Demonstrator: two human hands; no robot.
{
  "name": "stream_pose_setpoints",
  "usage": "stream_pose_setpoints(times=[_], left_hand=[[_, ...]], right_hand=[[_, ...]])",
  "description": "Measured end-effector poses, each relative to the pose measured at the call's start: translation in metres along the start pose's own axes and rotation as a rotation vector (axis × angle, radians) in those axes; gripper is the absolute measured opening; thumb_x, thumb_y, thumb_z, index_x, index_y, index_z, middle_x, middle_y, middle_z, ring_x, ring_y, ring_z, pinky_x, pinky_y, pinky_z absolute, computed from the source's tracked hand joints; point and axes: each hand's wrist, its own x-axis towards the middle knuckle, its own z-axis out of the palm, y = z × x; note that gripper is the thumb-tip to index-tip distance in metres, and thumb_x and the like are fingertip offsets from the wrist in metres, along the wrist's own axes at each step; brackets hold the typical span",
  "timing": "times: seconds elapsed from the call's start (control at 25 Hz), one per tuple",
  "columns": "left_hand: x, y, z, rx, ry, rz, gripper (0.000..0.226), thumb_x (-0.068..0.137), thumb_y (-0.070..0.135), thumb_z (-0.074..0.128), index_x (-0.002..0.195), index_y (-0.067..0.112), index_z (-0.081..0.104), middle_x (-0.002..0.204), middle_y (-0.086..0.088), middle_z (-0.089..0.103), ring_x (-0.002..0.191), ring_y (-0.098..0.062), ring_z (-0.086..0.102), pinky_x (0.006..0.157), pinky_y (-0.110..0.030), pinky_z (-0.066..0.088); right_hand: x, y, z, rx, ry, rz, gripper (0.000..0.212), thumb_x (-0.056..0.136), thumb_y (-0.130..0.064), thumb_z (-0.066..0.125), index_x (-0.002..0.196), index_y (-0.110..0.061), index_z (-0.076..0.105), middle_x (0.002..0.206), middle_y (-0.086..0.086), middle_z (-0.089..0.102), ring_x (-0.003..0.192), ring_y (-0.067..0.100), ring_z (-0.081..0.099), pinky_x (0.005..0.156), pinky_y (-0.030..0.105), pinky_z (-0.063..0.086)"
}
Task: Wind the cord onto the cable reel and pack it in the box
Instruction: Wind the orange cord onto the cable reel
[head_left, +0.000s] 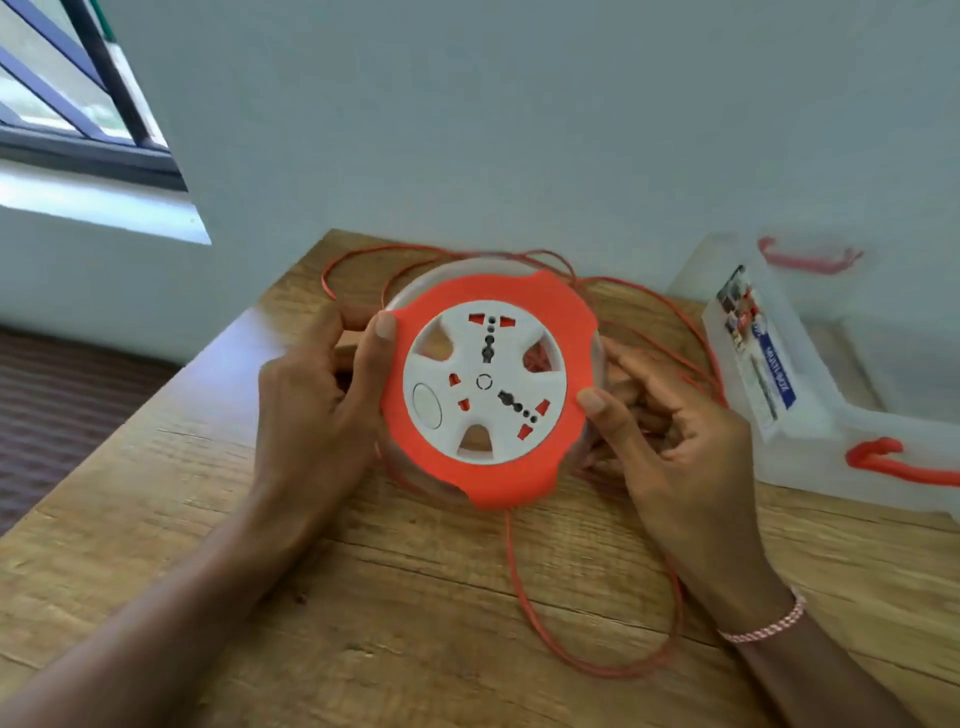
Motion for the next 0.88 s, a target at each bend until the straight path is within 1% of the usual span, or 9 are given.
stream_pose_setpoints(times=[0.08, 0.16, 0.24, 0.36, 0.44, 0.56, 0.72, 0.8, 0.88], left_hand=[[-0.005, 0.002, 0.001, -0.112, -0.004, -0.012, 0.027, 0.105, 0.057, 0.043, 0.097, 0.038, 0.06, 0.077, 0.02, 0.074, 0.065, -0.002, 0.071, 0.051, -0.019, 0.053], [-0.008, 0.004, 0.003, -0.223, -0.035, -0.029, 0.038, 0.104, 0.06, 0.043, 0.113, 0.03, 0.064, 0.091, 0.004, 0.078, 0.082, -0.014, 0.075, 0.068, -0.041, 0.063], [-0.009, 0.008, 0.002, -0.308, -0.066, -0.038, 0.046, 0.107, 0.056, 0.043, 0.125, 0.019, 0.063, 0.109, -0.008, 0.075, 0.1, -0.028, 0.074, 0.082, -0.057, 0.061], [-0.016, 0.022, -0.001, -0.398, -0.016, -0.081, 0.042, 0.108, 0.051, 0.046, 0.107, 0.016, 0.068, 0.099, -0.007, 0.074, 0.092, -0.028, 0.07, 0.08, -0.051, 0.055], [-0.021, 0.037, -0.006, -0.453, 0.029, -0.104, 0.05, 0.104, 0.06, 0.049, 0.093, 0.017, 0.071, 0.09, -0.01, 0.076, 0.086, -0.037, 0.071, 0.076, -0.053, 0.056], [-0.014, 0.057, -0.005, -0.477, -0.002, -0.07, 0.07, 0.087, 0.081, 0.05, 0.088, 0.014, 0.073, 0.081, -0.018, 0.074, 0.073, -0.04, 0.072, 0.06, -0.049, 0.059], [0.002, 0.072, 0.013, -0.502, -0.138, 0.066, 0.048, 0.095, 0.054, 0.056, 0.101, 0.01, 0.072, 0.081, -0.013, 0.076, 0.069, -0.023, 0.071, 0.062, -0.04, 0.055], [0.0, 0.066, 0.023, -0.541, -0.164, 0.057, 0.045, 0.096, 0.051, 0.056, 0.103, 0.01, 0.072, 0.079, -0.013, 0.075, 0.066, -0.021, 0.071, 0.057, -0.033, 0.054], [-0.003, 0.059, 0.028, -0.552, -0.141, 0.067, 0.048, 0.093, 0.057, 0.056, 0.1, 0.013, 0.073, 0.078, -0.013, 0.075, 0.064, -0.02, 0.071, 0.055, -0.029, 0.054]], right_hand=[[-0.002, -0.003, -0.002, 0.047, 0.006, -0.024, 0.041, 0.096, -0.035, 0.073, 0.135, -0.025, 0.067, 0.093, -0.003, 0.08, 0.075, 0.015, 0.079, 0.06, 0.032, 0.065], [-0.005, -0.004, -0.001, 0.092, 0.014, -0.02, 0.038, 0.095, -0.033, 0.074, 0.132, -0.026, 0.068, 0.094, -0.005, 0.08, 0.072, 0.017, 0.08, 0.057, 0.03, 0.064], [-0.006, -0.011, -0.001, 0.15, 0.025, -0.004, 0.038, 0.093, -0.035, 0.074, 0.13, -0.026, 0.069, 0.094, -0.001, 0.08, 0.068, 0.024, 0.079, 0.055, 0.033, 0.064], [-0.006, -0.027, 0.0, 0.213, 0.007, 0.025, 0.038, 0.088, -0.038, 0.076, 0.124, -0.026, 0.073, 0.096, 0.005, 0.08, 0.073, 0.033, 0.079, 0.059, 0.039, 0.064], [-0.003, -0.043, -0.007, 0.187, 0.019, 0.037, 0.034, 0.084, -0.044, 0.077, 0.117, -0.034, 0.075, 0.102, 0.002, 0.081, 0.082, 0.034, 0.078, 0.067, 0.043, 0.064], [-0.005, -0.059, -0.025, 0.194, 0.043, 0.046, 0.044, 0.082, -0.051, 0.077, 0.121, -0.031, 0.074, 0.098, -0.005, 0.081, 0.074, 0.026, 0.079, 0.056, 0.035, 0.064], [-0.015, -0.062, -0.039, 0.171, 0.106, 0.09, 0.031, 0.085, -0.046, 0.075, 0.115, -0.039, 0.07, 0.1, -0.001, 0.08, 0.078, 0.018, 0.08, 0.054, 0.032, 0.063], [-0.018, -0.06, -0.043, 0.009, 0.125, 0.09, 0.026, 0.088, -0.044, 0.073, 0.113, -0.04, 0.069, 0.106, -0.002, 0.078, 0.084, 0.006, 0.077, 0.058, 0.023, 0.062], [-0.018, -0.06, -0.051, -0.388, 0.179, -0.093, 0.033, 0.089, -0.049, 0.071, 0.118, -0.032, 0.069, 0.107, -0.007, 0.075, 0.086, 0.0, 0.072, 0.067, 0.014, 0.057]])
